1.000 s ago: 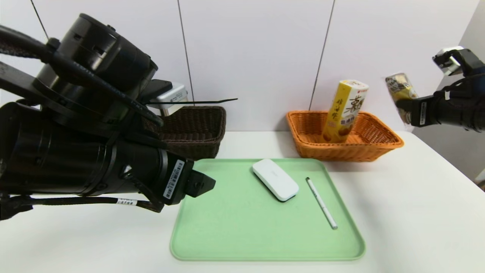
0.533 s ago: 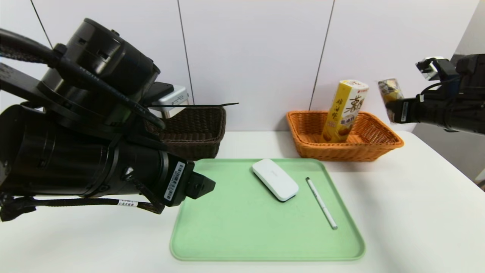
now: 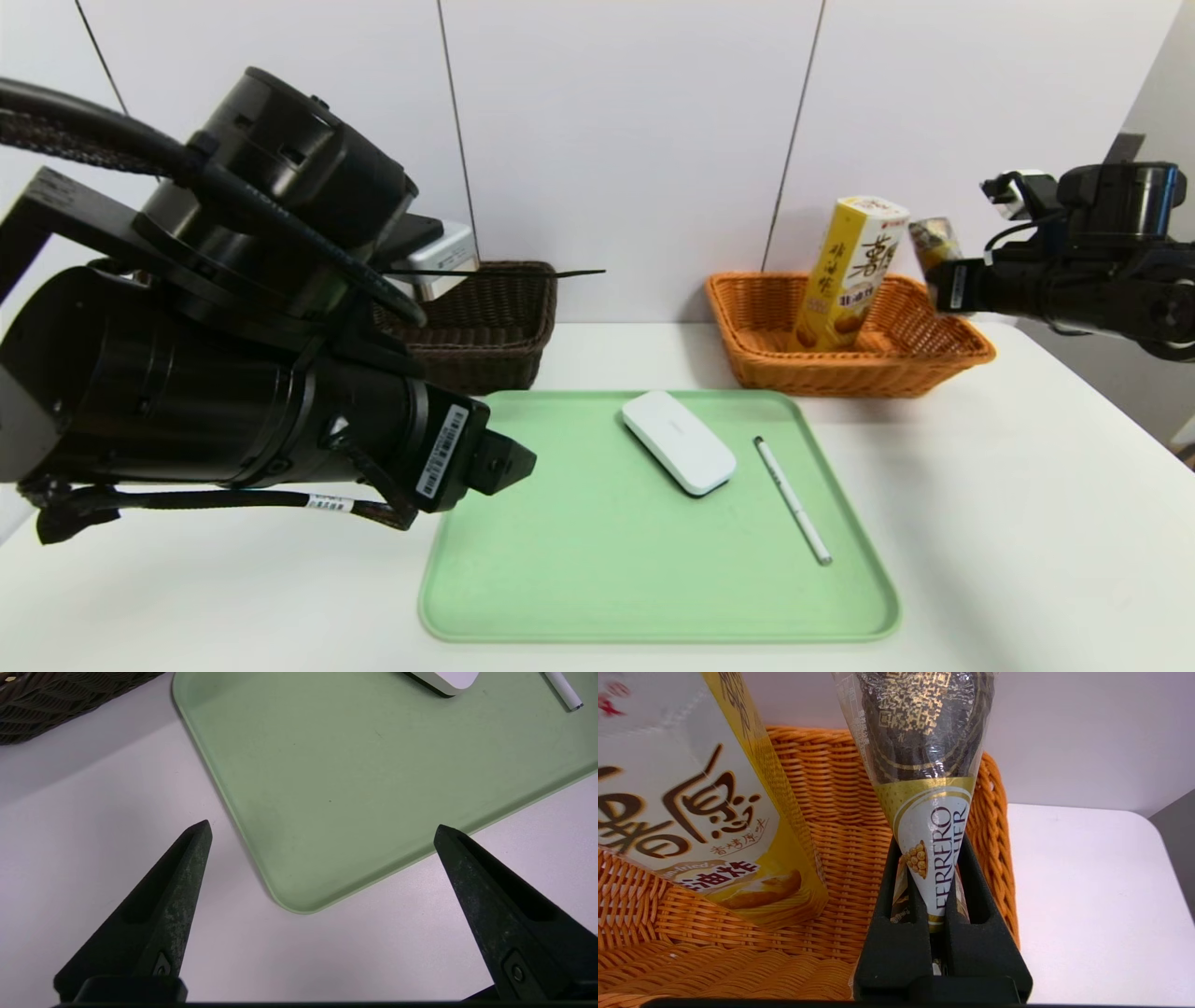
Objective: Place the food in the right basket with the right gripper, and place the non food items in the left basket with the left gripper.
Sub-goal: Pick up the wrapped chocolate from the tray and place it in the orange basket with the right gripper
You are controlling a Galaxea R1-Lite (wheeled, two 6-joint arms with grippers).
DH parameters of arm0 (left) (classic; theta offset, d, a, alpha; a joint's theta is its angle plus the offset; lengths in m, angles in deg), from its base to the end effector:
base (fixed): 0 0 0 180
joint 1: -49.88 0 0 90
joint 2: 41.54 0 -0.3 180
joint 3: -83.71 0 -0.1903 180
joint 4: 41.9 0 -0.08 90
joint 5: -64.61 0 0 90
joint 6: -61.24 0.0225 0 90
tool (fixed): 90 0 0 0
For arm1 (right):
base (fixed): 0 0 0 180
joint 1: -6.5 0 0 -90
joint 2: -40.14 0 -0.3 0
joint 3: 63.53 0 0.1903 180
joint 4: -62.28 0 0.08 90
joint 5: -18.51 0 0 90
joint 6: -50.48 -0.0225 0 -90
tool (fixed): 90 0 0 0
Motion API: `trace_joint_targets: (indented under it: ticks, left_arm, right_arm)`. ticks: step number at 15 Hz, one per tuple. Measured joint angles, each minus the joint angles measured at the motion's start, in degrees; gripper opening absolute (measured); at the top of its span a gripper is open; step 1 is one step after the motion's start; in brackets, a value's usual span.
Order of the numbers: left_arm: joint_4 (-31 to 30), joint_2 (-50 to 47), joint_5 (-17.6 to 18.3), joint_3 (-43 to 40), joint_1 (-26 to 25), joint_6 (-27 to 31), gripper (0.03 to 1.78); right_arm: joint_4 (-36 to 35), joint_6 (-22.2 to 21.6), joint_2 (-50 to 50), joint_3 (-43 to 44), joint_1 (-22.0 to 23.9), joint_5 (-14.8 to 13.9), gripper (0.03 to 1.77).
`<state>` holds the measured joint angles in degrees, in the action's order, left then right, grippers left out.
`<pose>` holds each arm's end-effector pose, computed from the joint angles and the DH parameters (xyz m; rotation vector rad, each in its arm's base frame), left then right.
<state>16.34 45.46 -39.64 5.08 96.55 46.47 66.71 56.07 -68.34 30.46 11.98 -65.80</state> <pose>0.1701 -0.1723 0.2763 0.1513 0.7278 -0.4446 0.3747 -0.0337 0.2037 -0.0645 0.3281 0.0197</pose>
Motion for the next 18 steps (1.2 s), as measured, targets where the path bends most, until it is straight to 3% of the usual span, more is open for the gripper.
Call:
trace_joint_targets:
  ticks: [12, 15, 18]
  left_arm:
    - [0.0, 0.7, -0.2, 0.0, -0.1, -0.1, 1.69]
    - [0.0, 0.7, -0.1, 0.0, -0.1, -0.2, 1.69]
    - [0.0, 0.6, -0.2, 0.1, -0.1, -0.1, 1.69]
  right_arm:
    - [0.4, 1.4, -6.6, 2.2, -0.8, -0.2, 0.12]
    - [0.5, 1.4, -6.5, 2.2, -0.9, -0.1, 0.62]
    - [1.2, 1.4, -5.5, 2.1, -0.9, 0.3, 0.97]
